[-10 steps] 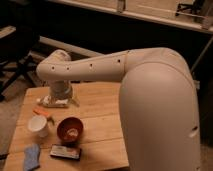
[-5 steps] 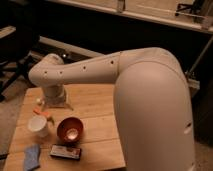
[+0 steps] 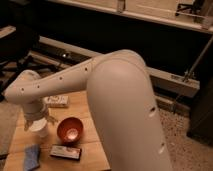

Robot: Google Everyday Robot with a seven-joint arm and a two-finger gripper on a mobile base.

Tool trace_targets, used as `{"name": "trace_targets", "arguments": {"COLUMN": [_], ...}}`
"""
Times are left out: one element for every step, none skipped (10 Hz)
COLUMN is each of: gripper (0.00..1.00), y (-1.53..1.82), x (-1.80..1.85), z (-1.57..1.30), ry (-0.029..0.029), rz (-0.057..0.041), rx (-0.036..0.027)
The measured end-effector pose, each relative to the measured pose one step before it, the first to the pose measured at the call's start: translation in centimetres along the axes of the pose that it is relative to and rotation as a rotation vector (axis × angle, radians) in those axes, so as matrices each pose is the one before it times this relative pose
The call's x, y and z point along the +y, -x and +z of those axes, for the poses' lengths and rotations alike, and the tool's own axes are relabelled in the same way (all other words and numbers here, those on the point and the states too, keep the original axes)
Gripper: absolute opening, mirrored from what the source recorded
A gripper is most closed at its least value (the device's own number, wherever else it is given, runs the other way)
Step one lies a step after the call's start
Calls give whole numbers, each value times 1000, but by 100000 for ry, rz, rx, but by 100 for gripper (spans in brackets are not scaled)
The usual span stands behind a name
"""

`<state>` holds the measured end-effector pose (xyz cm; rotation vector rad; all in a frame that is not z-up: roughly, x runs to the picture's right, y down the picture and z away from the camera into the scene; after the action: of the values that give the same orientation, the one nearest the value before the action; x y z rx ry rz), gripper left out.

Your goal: Place the white sponge in the ceramic bowl

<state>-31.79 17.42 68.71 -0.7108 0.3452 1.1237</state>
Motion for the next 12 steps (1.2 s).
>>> {"name": "trace_targets", "arguments": {"gripper": [80,80,80,80,80,80,80,80,80,80,80,80], "y": [-858,-629,-434,-410,-162,-39,34,31,66,100,76,41], "x": [1414,1131,1059,1300,822,772,614,715,406,325,143,196], "z": [1282,894,723,931,705,908,1037,1184,640,868,824,655], "ry": [-1877,-1625,-1941,-2699,-1361,-1145,-847,-158,224,413,528,803], "rz": [-6055,-4460,-3954,-4365,-2065,-1407,-492,320,494,1415,1735,1556], "rx": [2824,2254,1837,2006,1312,1214,1127,1124,287,255,94,-50]}}
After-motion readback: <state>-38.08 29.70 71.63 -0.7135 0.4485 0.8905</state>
